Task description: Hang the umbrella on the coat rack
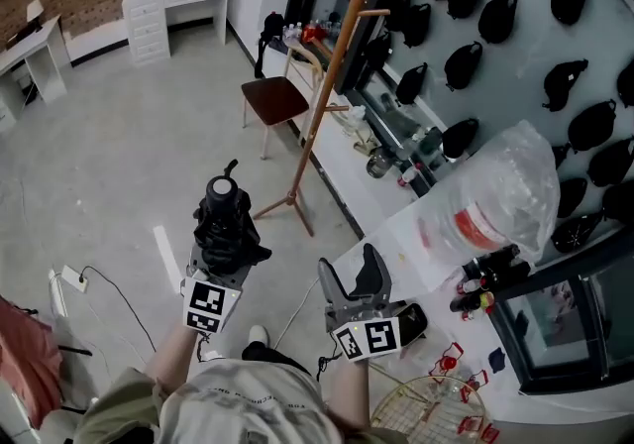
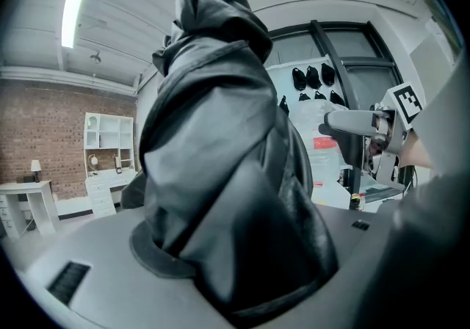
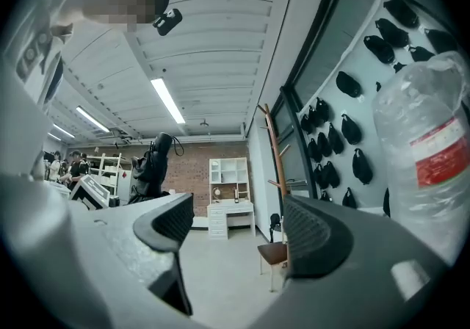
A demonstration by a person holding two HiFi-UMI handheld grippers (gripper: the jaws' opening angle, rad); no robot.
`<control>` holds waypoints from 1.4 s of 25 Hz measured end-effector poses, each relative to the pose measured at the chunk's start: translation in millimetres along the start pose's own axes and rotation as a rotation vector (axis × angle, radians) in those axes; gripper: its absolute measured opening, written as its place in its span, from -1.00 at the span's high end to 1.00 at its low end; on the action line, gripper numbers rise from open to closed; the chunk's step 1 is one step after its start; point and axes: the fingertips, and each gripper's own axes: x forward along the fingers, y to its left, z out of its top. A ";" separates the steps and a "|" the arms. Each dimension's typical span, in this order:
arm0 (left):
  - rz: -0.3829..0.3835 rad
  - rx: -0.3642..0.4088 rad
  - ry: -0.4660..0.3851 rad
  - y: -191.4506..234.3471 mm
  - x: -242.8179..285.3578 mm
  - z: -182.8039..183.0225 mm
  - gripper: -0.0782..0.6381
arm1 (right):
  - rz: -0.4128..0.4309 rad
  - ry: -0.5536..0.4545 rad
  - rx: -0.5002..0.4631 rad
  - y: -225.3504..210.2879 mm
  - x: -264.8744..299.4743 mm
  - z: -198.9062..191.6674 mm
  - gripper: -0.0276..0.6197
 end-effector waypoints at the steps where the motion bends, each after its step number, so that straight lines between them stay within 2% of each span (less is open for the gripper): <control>1: 0.002 -0.001 0.001 -0.6 8.6 1.0 -0.02 | 0.006 0.000 0.002 -7.7 5.6 -0.5 -0.24; 6: -0.002 -0.005 0.021 -2.2 39.0 2.1 -0.02 | 0.015 0.001 0.019 -36.1 27.0 -4.0 -0.24; 15: -0.021 -0.006 0.051 11.7 77.5 -0.2 -0.02 | 0.036 0.031 0.047 -47.6 54.5 -18.3 -0.24; 21: -0.070 0.003 0.057 24.7 114.3 2.4 -0.02 | 0.014 0.039 0.054 -60.4 80.3 -29.6 -0.24; 26: -0.110 0.027 0.054 53.4 148.4 10.7 -0.02 | 0.003 0.028 0.067 -66.1 121.7 -35.2 -0.24; 35: -0.209 0.094 0.023 92.3 208.5 22.3 -0.02 | 0.041 -0.010 0.063 -62.1 196.0 -37.9 -0.24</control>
